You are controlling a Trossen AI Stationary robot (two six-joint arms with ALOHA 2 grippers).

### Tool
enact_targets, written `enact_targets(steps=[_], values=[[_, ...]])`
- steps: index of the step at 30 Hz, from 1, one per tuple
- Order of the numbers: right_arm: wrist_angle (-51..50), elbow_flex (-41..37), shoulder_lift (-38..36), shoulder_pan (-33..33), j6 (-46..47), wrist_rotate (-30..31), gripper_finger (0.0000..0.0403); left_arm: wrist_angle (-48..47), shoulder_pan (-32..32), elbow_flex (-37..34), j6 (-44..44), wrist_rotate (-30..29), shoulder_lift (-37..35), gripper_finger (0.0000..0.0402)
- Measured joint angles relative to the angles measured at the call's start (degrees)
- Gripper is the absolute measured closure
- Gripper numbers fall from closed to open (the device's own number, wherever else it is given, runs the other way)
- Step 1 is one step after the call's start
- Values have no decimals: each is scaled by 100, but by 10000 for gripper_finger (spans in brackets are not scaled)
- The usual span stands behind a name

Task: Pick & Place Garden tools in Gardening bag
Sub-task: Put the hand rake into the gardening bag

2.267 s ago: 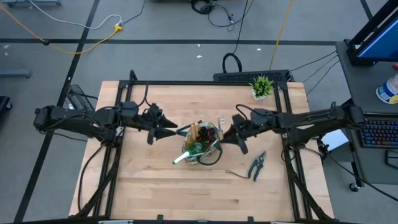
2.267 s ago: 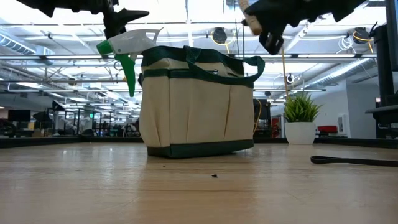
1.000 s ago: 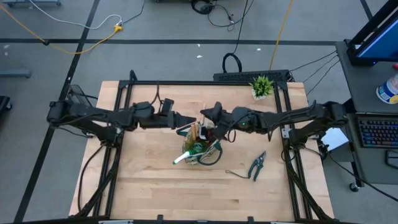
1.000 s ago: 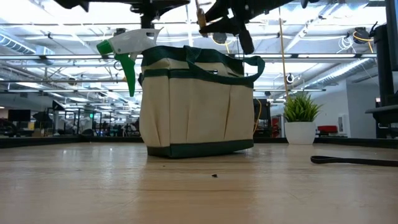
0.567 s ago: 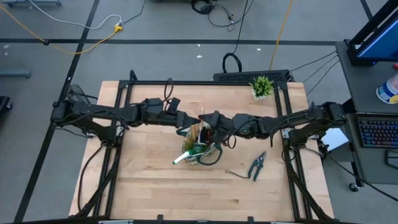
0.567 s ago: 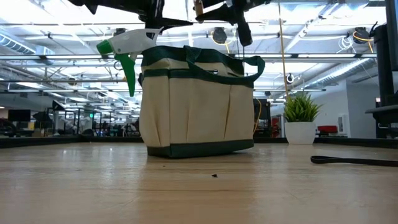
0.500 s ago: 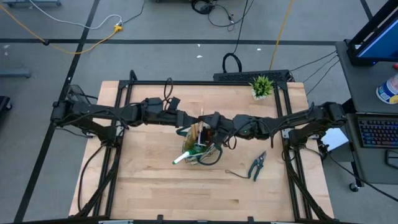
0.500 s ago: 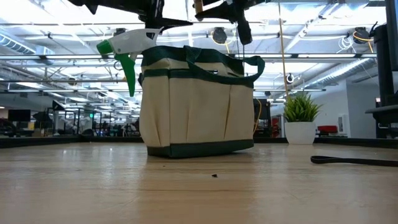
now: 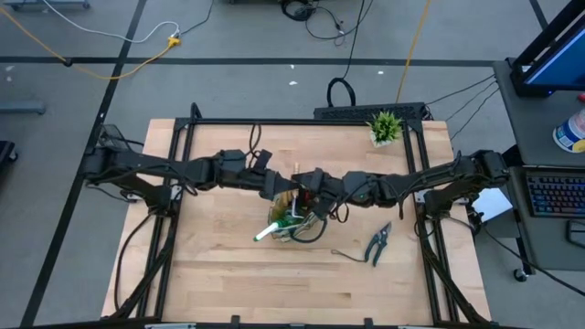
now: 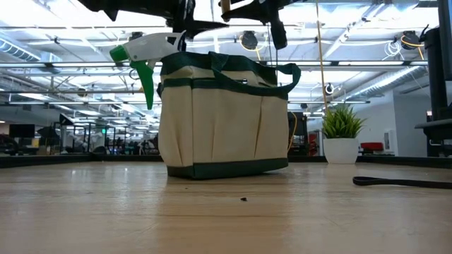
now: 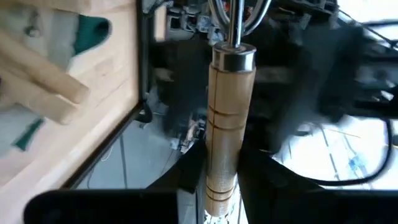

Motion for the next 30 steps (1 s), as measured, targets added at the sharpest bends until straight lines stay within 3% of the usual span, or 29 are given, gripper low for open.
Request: enact_targets(steps=[14, 18, 25, 30], values=[[-14, 7, 0, 2, 263, -34, 345, 217, 55, -9, -64, 167, 110, 168], [-23, 7, 0, 14, 283, -166, 345, 222, 71, -9, -70, 197, 110, 207], [-58, 2, 4, 76, 208, -127, 345, 244, 136, -7, 11, 307, 108, 322], [-55, 0, 0, 79, 198, -96, 345, 232, 147, -7, 56, 334, 104, 331]])
